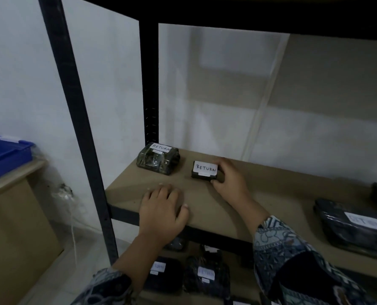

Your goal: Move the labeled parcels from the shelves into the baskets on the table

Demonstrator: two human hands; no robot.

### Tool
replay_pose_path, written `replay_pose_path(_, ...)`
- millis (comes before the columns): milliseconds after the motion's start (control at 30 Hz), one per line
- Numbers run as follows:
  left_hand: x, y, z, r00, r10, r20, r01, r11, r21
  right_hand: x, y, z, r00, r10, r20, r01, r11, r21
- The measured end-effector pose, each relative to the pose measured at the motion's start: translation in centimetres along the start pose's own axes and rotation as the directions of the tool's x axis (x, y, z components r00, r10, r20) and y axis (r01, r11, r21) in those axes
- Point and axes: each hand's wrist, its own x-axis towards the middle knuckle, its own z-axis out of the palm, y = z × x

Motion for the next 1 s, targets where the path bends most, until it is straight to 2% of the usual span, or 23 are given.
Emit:
replay_pose_path(233,-0.1,0.2,-0.3,1.000,0.004,0.009,-0.004,1.000,-0.015,-0.8,-0.8,-0.4,0.999,0.034,-0.018,-0.035,0.998,-0.051)
replay_pose_path(667,-1.7,1.6,-0.8,0.998,0.055,0.024,-0.055,0.998,-0.001,-8.8,-2.0,-5.4,0.986,0.107,-0.131,-0.092,0.989,0.118)
replay_pose_path(900,-7.2,8.7,0.1,0.993,0.109,0.035,-0.109,0.994,0.001,-16.5,-0.4,-11.2,0.979,0.141,-0.145,-0.129,0.988,0.087)
replay_pose_path(1000,-9.7,13.0,1.1,0.996,0.069,0.062,-0.069,0.998,0.006,-20.1,0.9,-14.2,0.980,0.129,-0.153,-0.122,0.991,0.054)
